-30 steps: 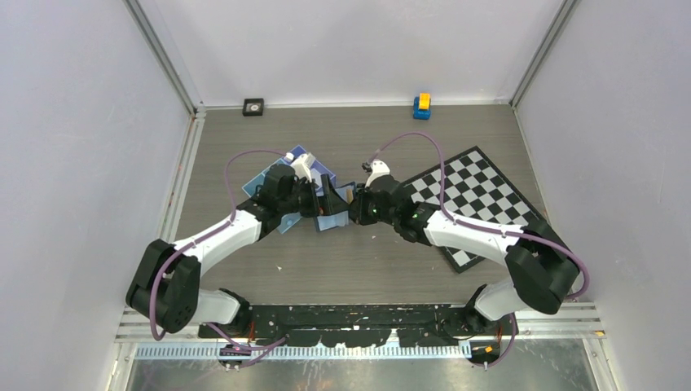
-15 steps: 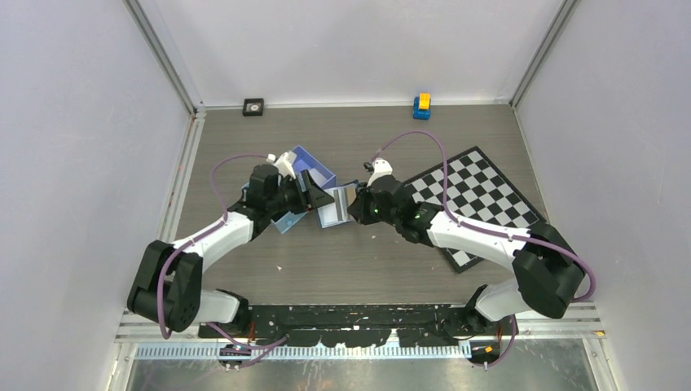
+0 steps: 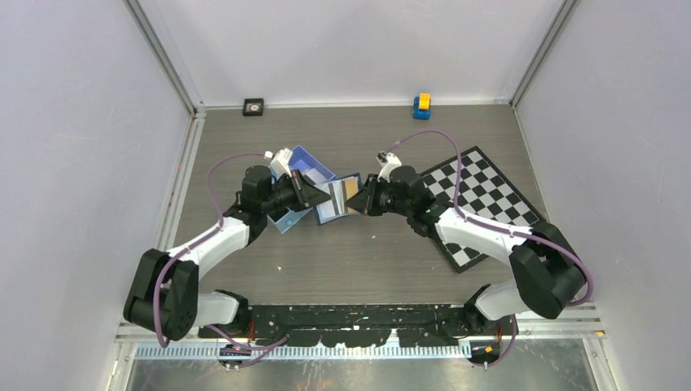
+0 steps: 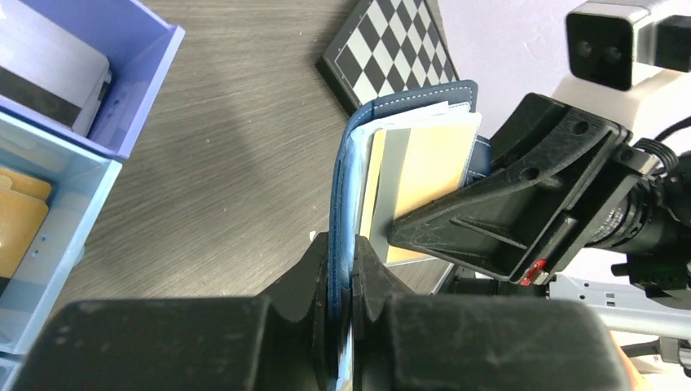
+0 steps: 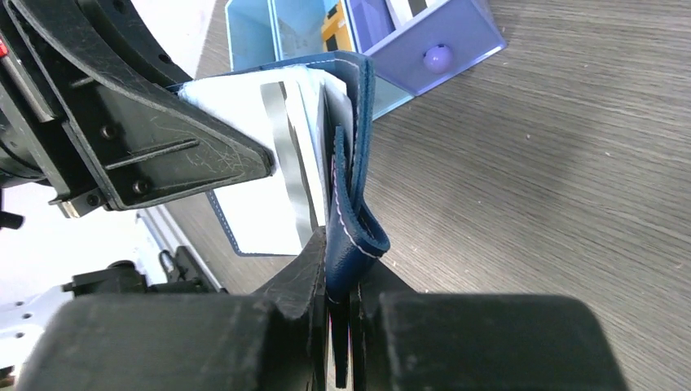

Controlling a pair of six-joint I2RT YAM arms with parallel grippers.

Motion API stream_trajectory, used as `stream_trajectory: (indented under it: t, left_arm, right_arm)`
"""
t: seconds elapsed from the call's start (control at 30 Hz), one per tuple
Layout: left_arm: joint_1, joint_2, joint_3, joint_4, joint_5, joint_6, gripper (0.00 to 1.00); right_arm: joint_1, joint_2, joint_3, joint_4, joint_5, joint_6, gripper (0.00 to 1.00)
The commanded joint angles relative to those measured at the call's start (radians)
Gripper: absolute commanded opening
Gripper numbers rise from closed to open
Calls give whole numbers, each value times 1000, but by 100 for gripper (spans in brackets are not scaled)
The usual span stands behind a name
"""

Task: Take the credit cards out of the card holder
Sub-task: Remove the credit card from the card holder.

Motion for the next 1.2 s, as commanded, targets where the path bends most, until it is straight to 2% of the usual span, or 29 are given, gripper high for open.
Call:
stream_trajectory:
  t: [0.0,0.03,0.07,0.2,0.3,0.4,0.67,0.83,1.07,1.17]
  left_arm:
    - [16,-46,-12,54,10,2,0]
    - [16,-46,-12,54,9,1,0]
    - [17,-46,-11,53,9,0,0]
    - [18,-33,-6,45,11,-3,0]
    - [21,-17,-2,47,19,-11,0]
    - [23,1,-2,67,35,-25,0]
    - [25,27,-2,110,74,-43,0]
    - [25,52,-17,247,153,-101,0]
    - [25,79,-24,320,192,-149,0]
    - [25,97,-21,366,225,-176,0]
  right_arm:
    - [-55,-22,-16,127,-55,81,13]
    - [-65,-23,-16,110,-35,91,28]
    - [-75,-27,-19,89,-9,97,38]
    - [-92,-91,-24,14,70,74,44]
    - [-92,-199,-35,-45,143,38,48]
    - [-92,-282,-72,-26,171,7,53]
    - [-66,-223,-61,84,-33,-6,49]
    - [-50,-97,-31,187,-197,49,41]
    - [-53,-1,22,134,-201,71,31]
    - [-68,6,15,144,-204,86,29]
